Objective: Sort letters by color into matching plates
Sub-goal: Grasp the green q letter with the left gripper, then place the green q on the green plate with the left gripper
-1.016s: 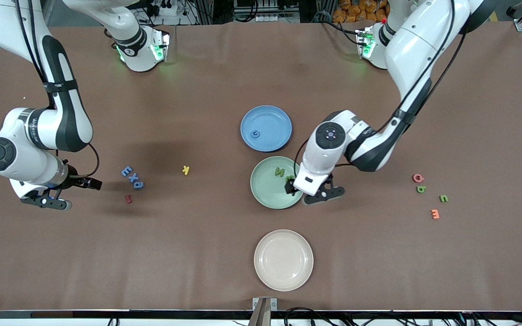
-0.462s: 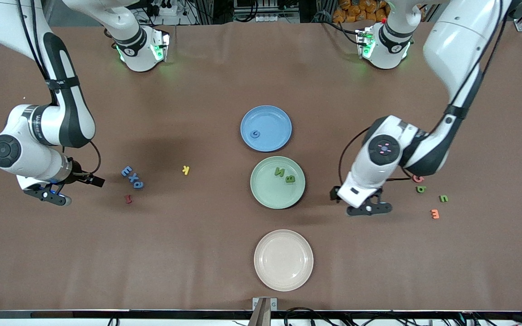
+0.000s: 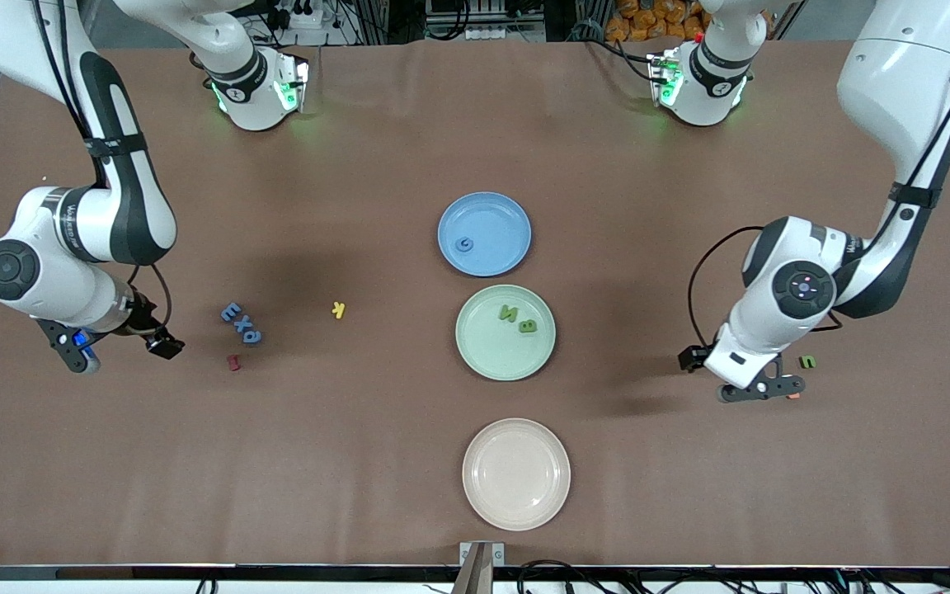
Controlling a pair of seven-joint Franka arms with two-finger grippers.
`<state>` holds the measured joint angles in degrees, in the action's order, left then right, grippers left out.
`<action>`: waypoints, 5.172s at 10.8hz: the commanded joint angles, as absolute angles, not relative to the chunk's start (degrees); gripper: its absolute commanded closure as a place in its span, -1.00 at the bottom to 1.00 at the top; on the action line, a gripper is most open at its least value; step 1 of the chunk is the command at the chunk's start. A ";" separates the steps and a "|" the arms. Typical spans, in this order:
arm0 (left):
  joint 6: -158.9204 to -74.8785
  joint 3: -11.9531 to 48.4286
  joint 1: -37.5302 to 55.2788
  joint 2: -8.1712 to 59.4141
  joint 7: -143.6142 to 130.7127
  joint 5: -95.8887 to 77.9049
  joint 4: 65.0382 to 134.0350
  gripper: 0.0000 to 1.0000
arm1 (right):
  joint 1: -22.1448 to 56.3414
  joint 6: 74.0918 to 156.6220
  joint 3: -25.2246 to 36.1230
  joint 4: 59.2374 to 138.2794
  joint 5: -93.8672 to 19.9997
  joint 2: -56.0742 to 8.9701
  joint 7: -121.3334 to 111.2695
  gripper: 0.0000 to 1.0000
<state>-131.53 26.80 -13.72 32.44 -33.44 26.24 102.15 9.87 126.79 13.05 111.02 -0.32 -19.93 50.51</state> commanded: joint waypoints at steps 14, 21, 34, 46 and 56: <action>-139.74 20.14 -18.63 31.55 -20.16 20.16 110.74 -1.00 | 11.07 134.03 12.57 113.38 -5.01 -19.42 84.83 -1.00; -139.75 13.18 -16.26 32.25 -4.83 7.82 111.18 -1.00 | 10.46 132.54 12.57 113.55 -5.27 -19.60 79.71 -1.00; -139.83 11.43 -15.73 34.37 -4.48 11.07 110.39 0.72 | 11.25 132.98 12.57 113.38 -11.78 -19.86 89.48 -1.00; -136.67 16.87 -0.99 32.60 -3.78 11.51 102.23 1.00 | 7.48 128.06 13.10 113.55 -11.69 -19.34 64.43 -1.00; -142.52 16.26 18.80 44.29 -19.77 0.09 86.92 1.00 | 9.58 128.85 12.92 114.95 -11.87 -19.51 91.67 -1.00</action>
<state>-138.59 16.99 16.69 40.65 -19.04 1.60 90.22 9.38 128.55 13.01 113.37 -12.05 -20.15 88.81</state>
